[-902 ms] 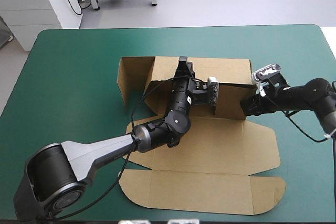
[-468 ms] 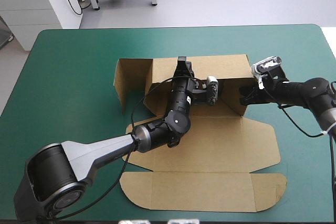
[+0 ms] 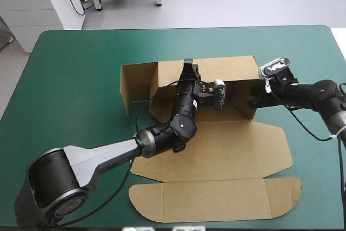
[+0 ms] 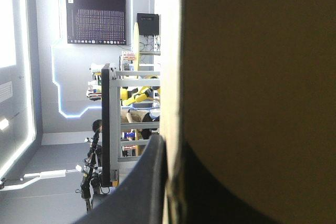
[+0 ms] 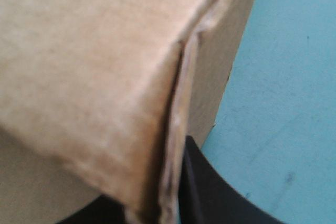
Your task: Fold the box
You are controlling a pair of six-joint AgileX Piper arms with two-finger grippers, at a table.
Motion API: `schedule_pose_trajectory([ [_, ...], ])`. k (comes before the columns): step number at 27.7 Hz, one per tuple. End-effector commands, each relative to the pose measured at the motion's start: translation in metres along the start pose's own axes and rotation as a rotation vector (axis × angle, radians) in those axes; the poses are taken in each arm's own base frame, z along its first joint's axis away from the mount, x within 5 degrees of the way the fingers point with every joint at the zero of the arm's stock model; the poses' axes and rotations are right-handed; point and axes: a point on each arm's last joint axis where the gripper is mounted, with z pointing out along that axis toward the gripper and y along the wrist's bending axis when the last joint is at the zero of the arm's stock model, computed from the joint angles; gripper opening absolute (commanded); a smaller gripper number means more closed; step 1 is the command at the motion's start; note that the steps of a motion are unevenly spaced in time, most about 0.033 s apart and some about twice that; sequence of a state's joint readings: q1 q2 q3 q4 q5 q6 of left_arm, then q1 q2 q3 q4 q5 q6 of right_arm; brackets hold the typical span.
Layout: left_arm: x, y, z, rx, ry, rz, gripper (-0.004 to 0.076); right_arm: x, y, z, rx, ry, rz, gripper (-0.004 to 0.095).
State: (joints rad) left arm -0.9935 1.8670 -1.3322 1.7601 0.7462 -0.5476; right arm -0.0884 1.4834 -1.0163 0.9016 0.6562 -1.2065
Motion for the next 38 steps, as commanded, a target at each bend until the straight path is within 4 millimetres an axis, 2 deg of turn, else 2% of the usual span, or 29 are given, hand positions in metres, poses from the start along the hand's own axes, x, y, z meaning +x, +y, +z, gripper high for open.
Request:
schedule_pose_trajectory([
  [1,0.002,0.023,-0.007,-0.071,0.005,-0.033,-0.0008,-0.012,0.008,-0.012,0.009,-0.025,-0.07,0.0],
  [7,0.001,0.021,-0.006,-0.068,0.006,-0.03,-0.0006,-0.018,0.025,-0.001,0.06,0.01,-0.168,0.0],
  [11,0.001,0.021,-0.006,-0.068,0.006,-0.03,0.0025,-0.019,0.026,0.001,0.086,0.008,-0.168,0.0],
  [13,0.0,0.02,-0.006,-0.057,-0.012,-0.03,0.0064,-0.019,0.026,0.001,0.086,0.008,-0.168,0.0],
  [18,-0.005,0.017,-0.006,-0.023,-0.064,-0.03,0.0256,-0.02,0.025,0.001,0.094,0.004,-0.144,0.0],
  [20,-0.008,0.016,-0.009,-0.027,-0.069,-0.026,0.0302,-0.02,0.024,0.0,0.108,-0.002,-0.116,0.0],
  [32,-0.041,0.012,-0.047,-0.107,-0.057,-0.01,0.0295,-0.018,0.019,0.0,0.159,0.034,-0.094,0.0],
  [36,-0.058,0.01,-0.072,-0.15,-0.062,-0.026,0.0293,-0.018,0.019,-0.001,0.16,0.034,-0.069,0.0],
  [38,-0.064,0.013,-0.089,-0.187,-0.056,-0.088,0.0226,-0.019,0.018,-0.001,0.166,0.036,-0.054,0.0],
])
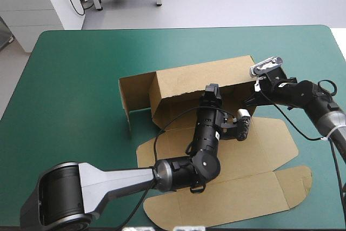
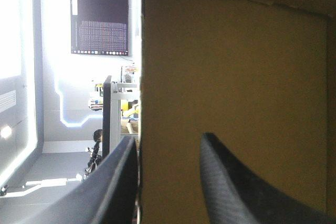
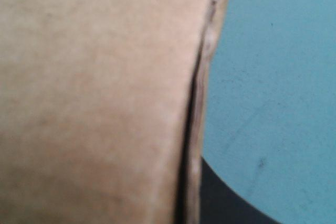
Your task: Fold the box
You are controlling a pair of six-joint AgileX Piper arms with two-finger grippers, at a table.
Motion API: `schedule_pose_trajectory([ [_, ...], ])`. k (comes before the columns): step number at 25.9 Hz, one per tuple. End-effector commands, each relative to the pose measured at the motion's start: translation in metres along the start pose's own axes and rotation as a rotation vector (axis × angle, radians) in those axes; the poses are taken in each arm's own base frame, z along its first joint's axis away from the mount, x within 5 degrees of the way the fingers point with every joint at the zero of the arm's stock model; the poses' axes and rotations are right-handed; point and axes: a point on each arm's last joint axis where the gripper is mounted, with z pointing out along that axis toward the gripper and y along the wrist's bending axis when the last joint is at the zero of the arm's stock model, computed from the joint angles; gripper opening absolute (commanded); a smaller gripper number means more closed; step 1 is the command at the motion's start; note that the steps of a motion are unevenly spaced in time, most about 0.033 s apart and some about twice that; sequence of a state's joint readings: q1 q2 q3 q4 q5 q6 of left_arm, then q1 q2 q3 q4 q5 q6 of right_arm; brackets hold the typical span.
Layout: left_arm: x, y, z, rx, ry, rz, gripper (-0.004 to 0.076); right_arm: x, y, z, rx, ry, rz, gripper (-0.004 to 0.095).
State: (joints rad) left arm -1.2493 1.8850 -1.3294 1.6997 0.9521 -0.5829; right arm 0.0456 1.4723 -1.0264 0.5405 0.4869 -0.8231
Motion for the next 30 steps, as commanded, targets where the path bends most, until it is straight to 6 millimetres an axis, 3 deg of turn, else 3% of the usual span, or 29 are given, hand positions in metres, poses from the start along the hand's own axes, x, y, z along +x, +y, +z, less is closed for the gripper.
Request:
schedule_pose_trajectory([
  [1,-0.005,0.042,-0.029,-0.174,-0.009,-0.082,0.0179,-0.009,0.0,-0.012,0.017,-0.022,-0.024,0.0],
  [2,-0.006,0.046,-0.035,-0.183,-0.012,-0.093,0.0127,-0.01,0.0,-0.012,0.017,-0.021,-0.027,0.0],
  [3,-0.007,0.053,-0.044,-0.194,-0.019,-0.113,-0.0005,-0.012,0.001,-0.014,0.01,-0.02,-0.018,0.0],
  [6,0.005,0.084,-0.061,-0.188,-0.052,-0.211,0.0016,-0.022,0.002,-0.021,-0.006,-0.03,0.016,0.0],
  [8,0.024,0.109,-0.066,-0.158,-0.067,-0.312,0.0017,-0.032,0.006,-0.026,-0.016,-0.033,0.021,0.0],
  [10,0.057,0.141,-0.068,-0.13,-0.063,-0.452,0.0016,-0.043,0.016,-0.031,-0.017,-0.024,0.008,0.0],
  [16,0.128,0.188,-0.062,-0.164,0.088,-0.697,0.0016,-0.063,0.03,-0.046,-0.025,0.017,0.095,0.0],
  [24,0.21,0.224,-0.07,-0.17,0.215,-0.959,0.0016,-0.087,0.033,-0.08,-0.057,0.065,0.175,0.0],
  [30,0.264,0.226,-0.075,-0.149,0.373,-1.097,0.0016,-0.081,0.043,-0.078,-0.108,0.19,0.194,0.0],
])
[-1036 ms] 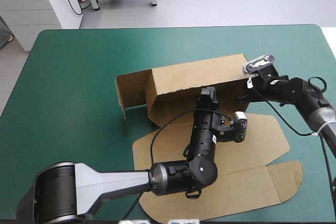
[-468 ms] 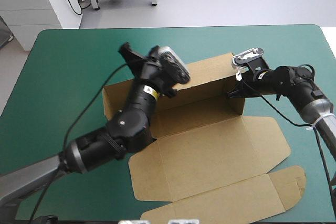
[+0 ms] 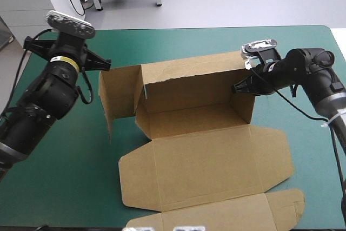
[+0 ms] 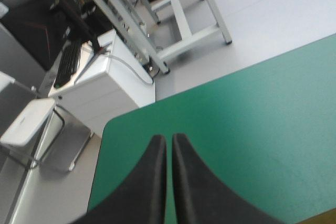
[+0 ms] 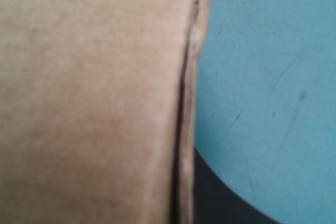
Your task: Fold the box
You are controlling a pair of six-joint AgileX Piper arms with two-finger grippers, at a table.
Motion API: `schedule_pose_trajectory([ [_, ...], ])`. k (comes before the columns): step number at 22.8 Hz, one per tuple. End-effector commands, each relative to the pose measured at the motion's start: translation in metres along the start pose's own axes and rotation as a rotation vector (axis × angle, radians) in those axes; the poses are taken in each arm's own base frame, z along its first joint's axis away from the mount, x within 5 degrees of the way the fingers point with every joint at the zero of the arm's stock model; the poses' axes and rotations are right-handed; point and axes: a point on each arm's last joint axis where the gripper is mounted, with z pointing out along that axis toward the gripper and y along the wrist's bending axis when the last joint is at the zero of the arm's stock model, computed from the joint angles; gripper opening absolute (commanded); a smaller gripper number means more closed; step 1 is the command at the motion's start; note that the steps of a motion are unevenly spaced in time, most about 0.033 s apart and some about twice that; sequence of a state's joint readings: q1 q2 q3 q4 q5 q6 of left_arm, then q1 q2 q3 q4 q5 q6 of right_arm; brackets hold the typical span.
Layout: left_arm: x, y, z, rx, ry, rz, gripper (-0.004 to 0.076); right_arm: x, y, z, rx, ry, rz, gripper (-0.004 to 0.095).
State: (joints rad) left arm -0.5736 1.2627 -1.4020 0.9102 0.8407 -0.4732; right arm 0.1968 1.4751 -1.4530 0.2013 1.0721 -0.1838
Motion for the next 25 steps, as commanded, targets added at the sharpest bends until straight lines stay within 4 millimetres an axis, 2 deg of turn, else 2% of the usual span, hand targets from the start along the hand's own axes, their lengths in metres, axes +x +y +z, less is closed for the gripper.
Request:
schedule_pose_trajectory([
  [1,0.005,0.04,0.0,-0.027,0.032,-0.086,0.0016,-0.001,0.014,-0.011,-0.05,0.023,0.009,0.0],
  [5,0.032,0.078,0.015,-0.008,0.16,-0.264,0.0016,0.001,0.028,0.004,-0.045,0.099,-0.01,0.0],
  [8,0.046,0.092,0.019,0.013,0.208,-0.318,0.0016,-0.001,0.024,0.018,-0.028,0.13,0.016,0.0],
  [9,0.054,0.095,0.022,0.023,0.23,-0.345,0.0016,-0.001,0.022,0.031,-0.021,0.163,0.025,0.0],
  [11,0.061,0.094,0.024,0.052,0.255,-0.354,0.0016,-0.003,0.019,0.053,-0.02,0.192,0.028,0.0],
  [14,0.061,0.093,0.025,0.065,0.259,-0.337,0.0016,-0.015,0.015,0.077,-0.008,0.1,0.031,0.0],
  [19,0.062,0.092,0.026,0.067,0.263,-0.338,0.0016,-0.02,0.013,0.09,-0.006,0.052,0.037,0.0028],
  [23,0.064,0.091,0.031,0.074,0.281,-0.339,0.0016,-0.023,0.012,0.1,-0.001,0.034,0.065,0.0179],
  [25,0.065,0.09,0.034,0.078,0.293,-0.34,0.0016,-0.025,0.011,0.103,0.001,0.013,0.064,0.0288],
])
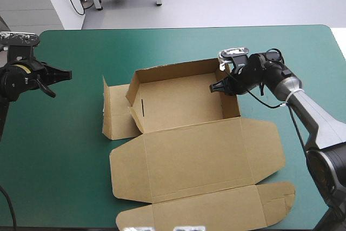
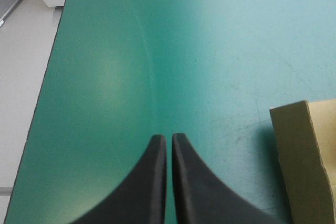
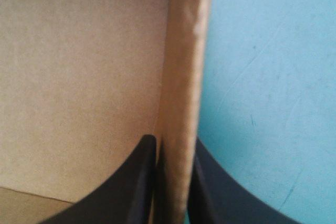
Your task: Fold the box
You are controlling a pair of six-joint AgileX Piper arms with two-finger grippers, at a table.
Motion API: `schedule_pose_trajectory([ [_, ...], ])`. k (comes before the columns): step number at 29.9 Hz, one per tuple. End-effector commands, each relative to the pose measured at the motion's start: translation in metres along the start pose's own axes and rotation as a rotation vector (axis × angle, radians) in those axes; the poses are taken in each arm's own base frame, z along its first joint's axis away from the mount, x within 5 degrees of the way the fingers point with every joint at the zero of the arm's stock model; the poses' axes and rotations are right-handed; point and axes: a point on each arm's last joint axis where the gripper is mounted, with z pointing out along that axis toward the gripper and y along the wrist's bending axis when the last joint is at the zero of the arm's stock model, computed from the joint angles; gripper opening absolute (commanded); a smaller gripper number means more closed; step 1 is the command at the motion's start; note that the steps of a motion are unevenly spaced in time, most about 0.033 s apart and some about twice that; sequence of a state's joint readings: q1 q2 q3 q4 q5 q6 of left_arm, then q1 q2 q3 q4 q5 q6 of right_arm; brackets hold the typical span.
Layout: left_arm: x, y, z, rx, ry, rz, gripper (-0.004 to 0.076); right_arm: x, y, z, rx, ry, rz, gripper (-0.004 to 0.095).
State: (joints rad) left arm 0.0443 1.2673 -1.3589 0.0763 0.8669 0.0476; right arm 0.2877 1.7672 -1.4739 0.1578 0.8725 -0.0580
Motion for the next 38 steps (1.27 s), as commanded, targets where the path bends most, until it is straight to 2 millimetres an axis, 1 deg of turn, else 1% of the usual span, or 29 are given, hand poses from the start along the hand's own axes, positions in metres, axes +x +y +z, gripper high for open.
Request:
schedule_pose_trajectory([
  [1,-0.009,0.001,-0.009,0.002,-0.073,-0.006,0.0016,-0.008,0.003,-0.016,-0.008,-0.085,-0.005,0.0332],
  [3,-0.008,0.0,-0.007,0.005,-0.051,-0.005,0.0016,-0.011,0.003,-0.018,-0.003,-0.113,-0.024,0.039],
  [5,-0.007,0.0,-0.003,0.005,-0.03,-0.003,0.0016,-0.016,0.002,-0.024,0.017,-0.128,-0.049,0.04],
  [7,-0.006,0.0,0.001,0.006,-0.012,-0.005,0.0016,-0.023,0.001,-0.039,0.054,-0.141,-0.085,0.04],
  [11,-0.004,-0.001,0.006,0.013,0.015,-0.008,0.0016,-0.038,0.002,-0.078,0.114,-0.171,-0.133,0.04],
  [13,-0.004,-0.002,0.009,0.023,0.021,-0.015,0.0016,-0.045,0.003,-0.095,0.118,-0.194,-0.134,0.0399],
  [15,-0.004,-0.004,0.011,0.043,0.024,-0.032,0.0016,-0.049,0.004,-0.106,0.118,-0.205,-0.135,0.0398],
  [18,-0.004,-0.007,0.011,0.07,0.023,-0.056,0.0016,-0.049,0.006,-0.112,0.113,-0.194,-0.133,0.0398],
  [20,-0.004,-0.007,0.011,0.072,0.023,-0.057,0.0016,-0.046,0.005,-0.109,0.112,-0.153,-0.127,0.0398],
  [24,-0.004,-0.007,0.011,0.074,0.025,-0.058,0.0016,-0.042,0.003,-0.089,0.11,-0.041,-0.12,0.0398],
  [28,-0.003,-0.007,0.011,0.075,0.037,-0.058,0.0016,-0.043,0.005,-0.068,0.052,0.006,-0.095,0.0398],
  [32,-0.002,-0.007,0.011,0.076,0.05,-0.056,0.0015,-0.044,0.003,-0.045,0.052,0.057,-0.092,0.0398],
  [35,-0.002,-0.007,0.011,0.077,0.055,-0.056,0.0015,-0.045,0.0,-0.031,0.061,0.073,-0.1,0.0398],
  [38,-0.001,-0.007,0.011,0.077,0.059,-0.056,0.0015,-0.047,0.001,-0.019,0.034,0.075,-0.086,0.0398],
])
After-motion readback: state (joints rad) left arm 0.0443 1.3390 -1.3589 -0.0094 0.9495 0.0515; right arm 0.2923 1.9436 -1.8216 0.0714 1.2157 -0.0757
